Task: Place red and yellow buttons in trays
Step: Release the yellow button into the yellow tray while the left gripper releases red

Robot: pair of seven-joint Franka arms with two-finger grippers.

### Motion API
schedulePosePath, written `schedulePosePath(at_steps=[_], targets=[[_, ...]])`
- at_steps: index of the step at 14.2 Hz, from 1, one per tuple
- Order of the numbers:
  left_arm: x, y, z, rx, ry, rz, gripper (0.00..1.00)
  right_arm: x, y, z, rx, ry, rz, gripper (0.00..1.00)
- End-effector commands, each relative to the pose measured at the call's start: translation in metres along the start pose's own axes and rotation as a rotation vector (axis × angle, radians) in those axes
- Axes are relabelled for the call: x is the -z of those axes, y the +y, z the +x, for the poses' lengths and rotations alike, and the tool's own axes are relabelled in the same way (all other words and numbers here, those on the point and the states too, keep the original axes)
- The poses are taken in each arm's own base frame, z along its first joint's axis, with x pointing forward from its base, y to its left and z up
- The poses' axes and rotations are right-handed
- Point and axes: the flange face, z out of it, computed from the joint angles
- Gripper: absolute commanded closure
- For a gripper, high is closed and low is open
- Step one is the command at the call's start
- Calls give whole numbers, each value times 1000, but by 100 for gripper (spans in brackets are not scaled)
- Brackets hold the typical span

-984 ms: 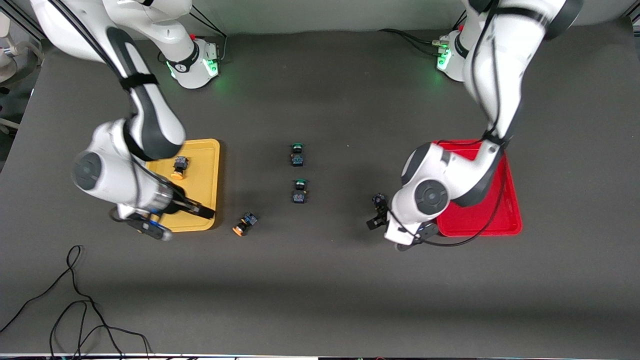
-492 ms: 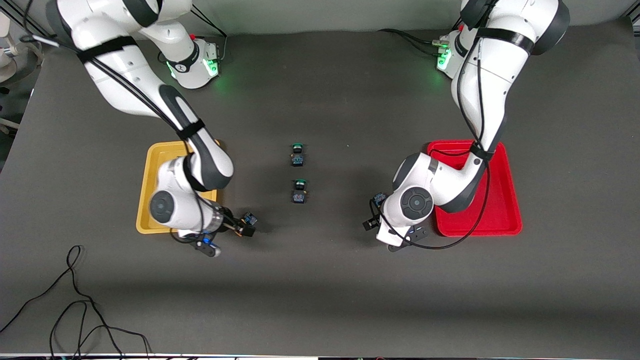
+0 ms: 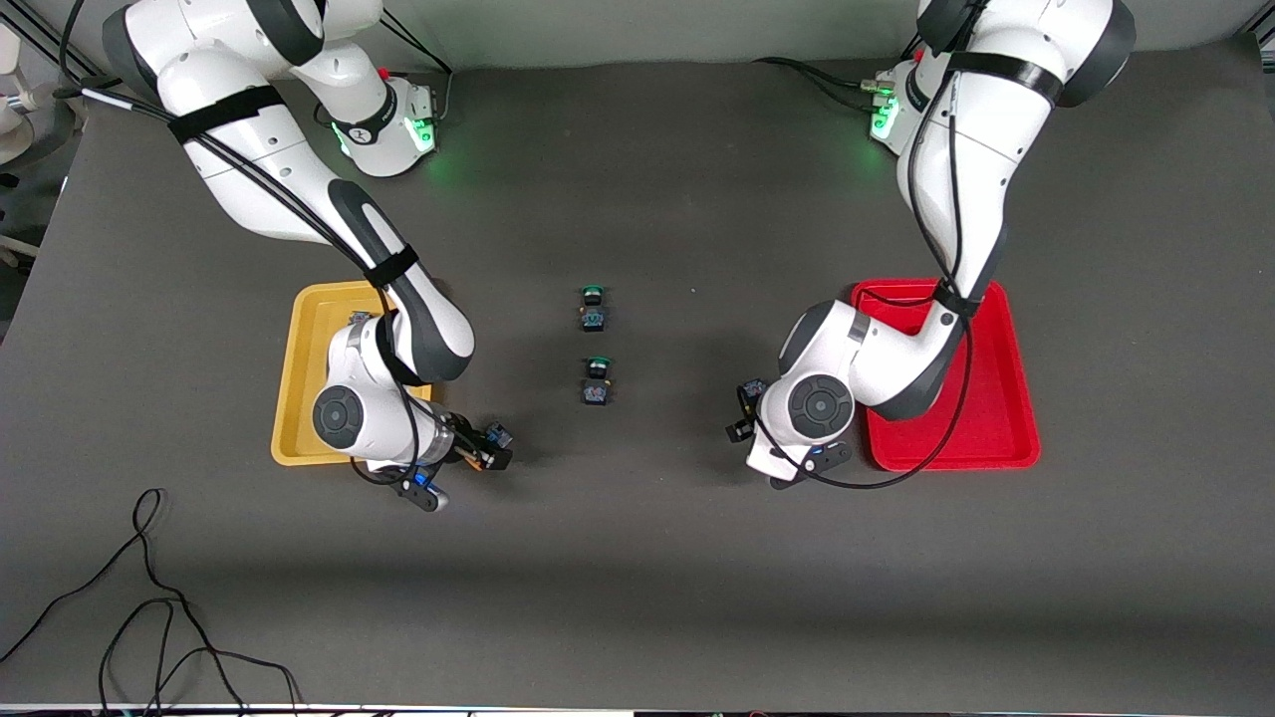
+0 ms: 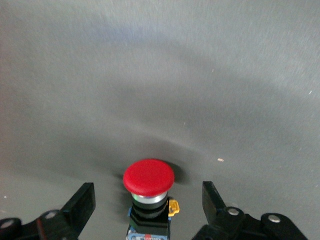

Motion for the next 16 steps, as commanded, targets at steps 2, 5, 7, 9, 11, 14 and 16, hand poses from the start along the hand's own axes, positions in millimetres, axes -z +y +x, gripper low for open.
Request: schedulePosePath(at_steps=[2,5,7,9,11,14,16], targets=[[0,3,-26,27,-4,20,72,29,2,10,-22,15,19,100],[20,2,-28,36,2,16,100,99,11,8,0,-25,-11,100],[68,-8,-24,40,1,28,100,134,36,14,44,-46,-40,100],[128,-33,-18,33,-20,67,100,132,81,25,110,-60,-75,100],[176,-77,-4,-19,-53,108,100,105,126,21,117,-53,-74,100],[205,-174,45,-144,-99,135,100,77,165,5,179,2,-69,100],[182,-224,71,-201,-106,142,100,71,175,12,187,19,-64,100]])
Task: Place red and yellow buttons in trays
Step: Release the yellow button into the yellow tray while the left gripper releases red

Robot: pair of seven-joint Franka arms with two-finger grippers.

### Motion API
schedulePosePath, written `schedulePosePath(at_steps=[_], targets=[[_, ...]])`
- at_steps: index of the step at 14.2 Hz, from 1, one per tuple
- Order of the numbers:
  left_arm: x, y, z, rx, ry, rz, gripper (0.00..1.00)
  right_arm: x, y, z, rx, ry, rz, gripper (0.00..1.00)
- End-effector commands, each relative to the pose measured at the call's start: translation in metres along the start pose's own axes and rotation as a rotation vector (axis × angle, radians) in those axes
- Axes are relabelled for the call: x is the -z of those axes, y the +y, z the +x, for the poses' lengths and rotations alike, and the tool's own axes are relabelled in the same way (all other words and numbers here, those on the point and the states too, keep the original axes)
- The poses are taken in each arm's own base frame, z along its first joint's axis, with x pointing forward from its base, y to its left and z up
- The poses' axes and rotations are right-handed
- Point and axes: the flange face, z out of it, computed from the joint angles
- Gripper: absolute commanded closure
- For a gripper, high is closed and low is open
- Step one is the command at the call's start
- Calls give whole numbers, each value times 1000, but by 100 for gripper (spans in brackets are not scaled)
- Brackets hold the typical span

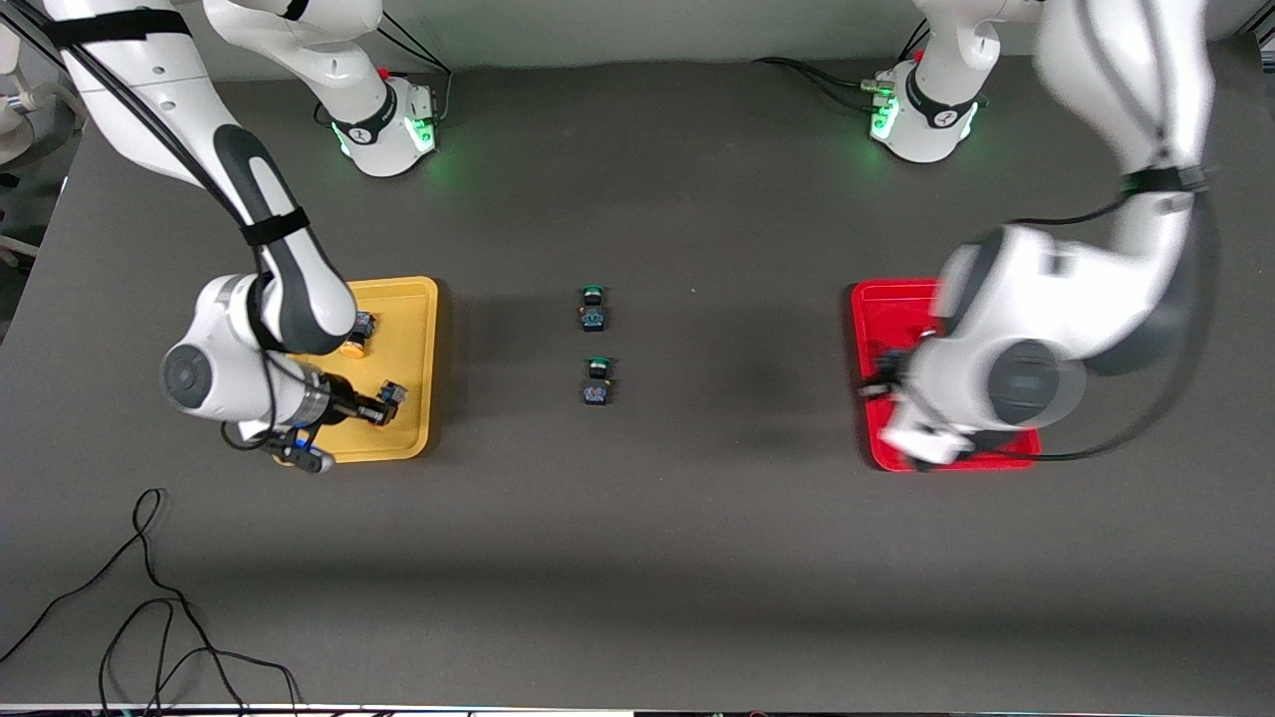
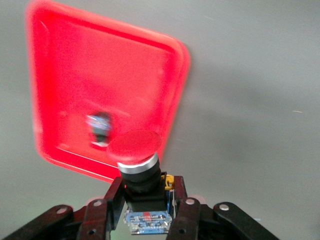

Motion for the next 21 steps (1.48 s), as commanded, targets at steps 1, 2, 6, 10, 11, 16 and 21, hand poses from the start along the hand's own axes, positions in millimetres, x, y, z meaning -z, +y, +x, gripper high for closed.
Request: schedulePosePath(at_steps=[1,2,6,10,11,16,21], targets=[[-56,-51,17,-90,-7,13,100,8,10,-8,26,36,22,57],[-80,-54,20,-97,18,3,100,4,10,-8,15,29,29,1],[-156,-40,34,-98,73,-28,100,45,1,-9,13,47,58,0],[-196,-41,33,-97,85,-38,66,172,-24,-19,84,94,104,0],[-196,-41,32,-98,83,-36,5,200,-25,-27,105,125,111,0],[-83,-53,3,-88,121,-43,1,328,-15,-84,266,275,-15,0],[63,-89,-75,-89,278,-87,0,422,9,-111,338,212,-31,0]])
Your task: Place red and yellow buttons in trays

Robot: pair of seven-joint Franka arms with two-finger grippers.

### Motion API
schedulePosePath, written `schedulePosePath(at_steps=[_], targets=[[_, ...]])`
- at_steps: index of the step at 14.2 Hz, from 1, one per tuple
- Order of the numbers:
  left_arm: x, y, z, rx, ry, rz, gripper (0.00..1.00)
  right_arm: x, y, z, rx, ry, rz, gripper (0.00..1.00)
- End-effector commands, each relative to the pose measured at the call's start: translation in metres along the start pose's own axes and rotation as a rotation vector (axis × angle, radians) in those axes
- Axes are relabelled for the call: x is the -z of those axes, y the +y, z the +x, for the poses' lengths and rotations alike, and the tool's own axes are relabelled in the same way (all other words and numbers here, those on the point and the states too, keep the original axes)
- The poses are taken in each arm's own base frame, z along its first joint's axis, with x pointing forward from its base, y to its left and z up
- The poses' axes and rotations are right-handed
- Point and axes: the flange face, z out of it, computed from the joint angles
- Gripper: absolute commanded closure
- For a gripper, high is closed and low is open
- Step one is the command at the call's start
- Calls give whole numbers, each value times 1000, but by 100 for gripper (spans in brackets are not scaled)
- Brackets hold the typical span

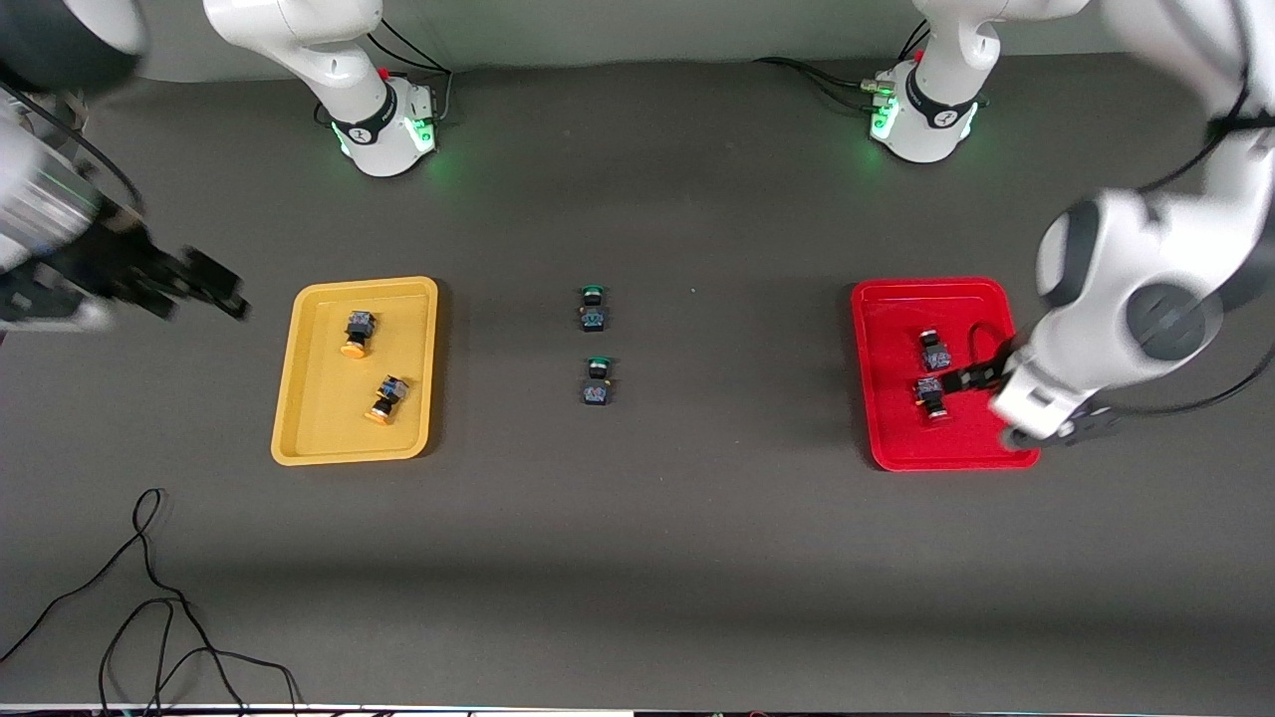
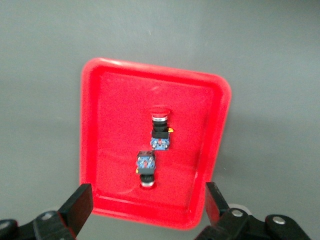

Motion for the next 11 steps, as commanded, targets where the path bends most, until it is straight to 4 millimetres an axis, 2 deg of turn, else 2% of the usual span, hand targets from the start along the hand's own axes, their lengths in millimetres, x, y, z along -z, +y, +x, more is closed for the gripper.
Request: schedulePosePath(at_steps=[1,3,6,8,11], targets=[[62,-12,-37,-9,59,-14,0,23,8,-2,25,-16,-8,0],[95,-28,-50,-61,87,-7,0,16,13,-7,19,-37,-8,0],[124,-72,-42,-103,78,-5,0,4,13,-7,21,-45,-9,0],[129,-75,-43,-103,72,-1,0,3,9,-12,31,-39,-12,0],[132,-67,-44,-110,73,-1,0,-6,10,-6,57,-23,-13,0]])
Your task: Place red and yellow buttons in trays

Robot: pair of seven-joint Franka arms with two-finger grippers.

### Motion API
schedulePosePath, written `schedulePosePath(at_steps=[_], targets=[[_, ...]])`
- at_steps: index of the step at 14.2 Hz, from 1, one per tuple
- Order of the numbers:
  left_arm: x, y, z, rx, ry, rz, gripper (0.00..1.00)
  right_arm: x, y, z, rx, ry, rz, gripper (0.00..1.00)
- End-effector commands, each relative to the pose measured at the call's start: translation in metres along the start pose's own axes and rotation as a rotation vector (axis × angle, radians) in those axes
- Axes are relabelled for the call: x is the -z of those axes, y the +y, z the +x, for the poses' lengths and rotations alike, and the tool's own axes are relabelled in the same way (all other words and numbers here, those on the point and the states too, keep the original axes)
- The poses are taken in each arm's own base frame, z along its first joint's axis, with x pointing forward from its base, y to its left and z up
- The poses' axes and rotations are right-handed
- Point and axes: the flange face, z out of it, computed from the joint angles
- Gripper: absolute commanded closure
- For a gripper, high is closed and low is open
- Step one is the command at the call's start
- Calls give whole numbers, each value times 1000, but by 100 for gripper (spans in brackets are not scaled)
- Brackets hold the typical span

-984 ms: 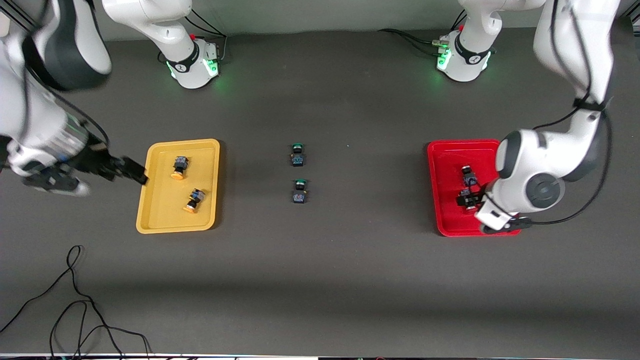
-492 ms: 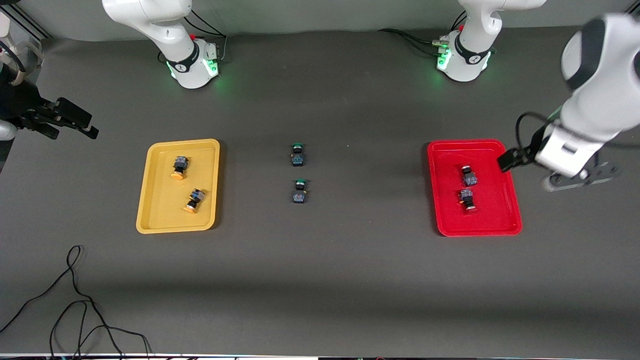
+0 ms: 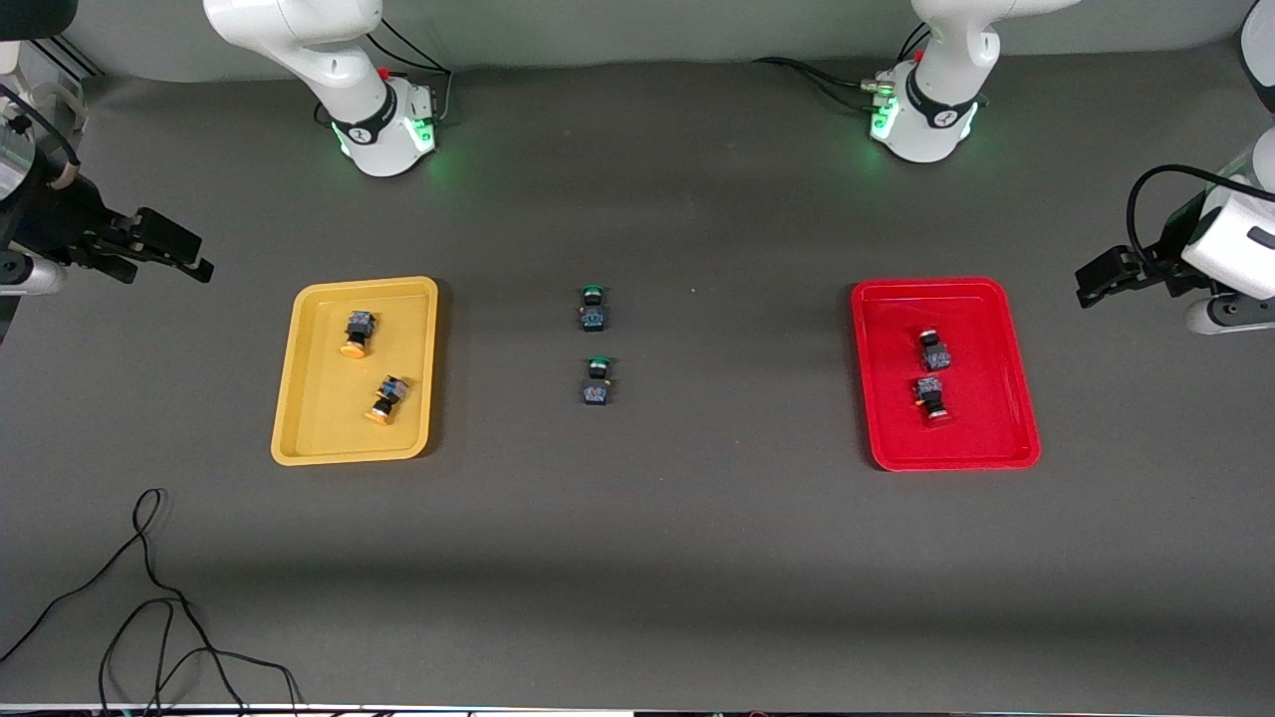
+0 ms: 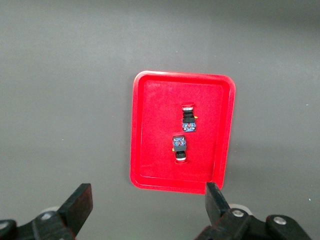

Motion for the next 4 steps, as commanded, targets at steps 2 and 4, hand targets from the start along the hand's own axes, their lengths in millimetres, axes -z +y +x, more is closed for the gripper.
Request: schedulePosePath(at_steps=[2,4], targets=[[8,13,1,-23,-3,2,0,0,4,0,46,20,-12,0],[7,16,0,-28,-10,3,1,2,2,1,51,19,-19,0]])
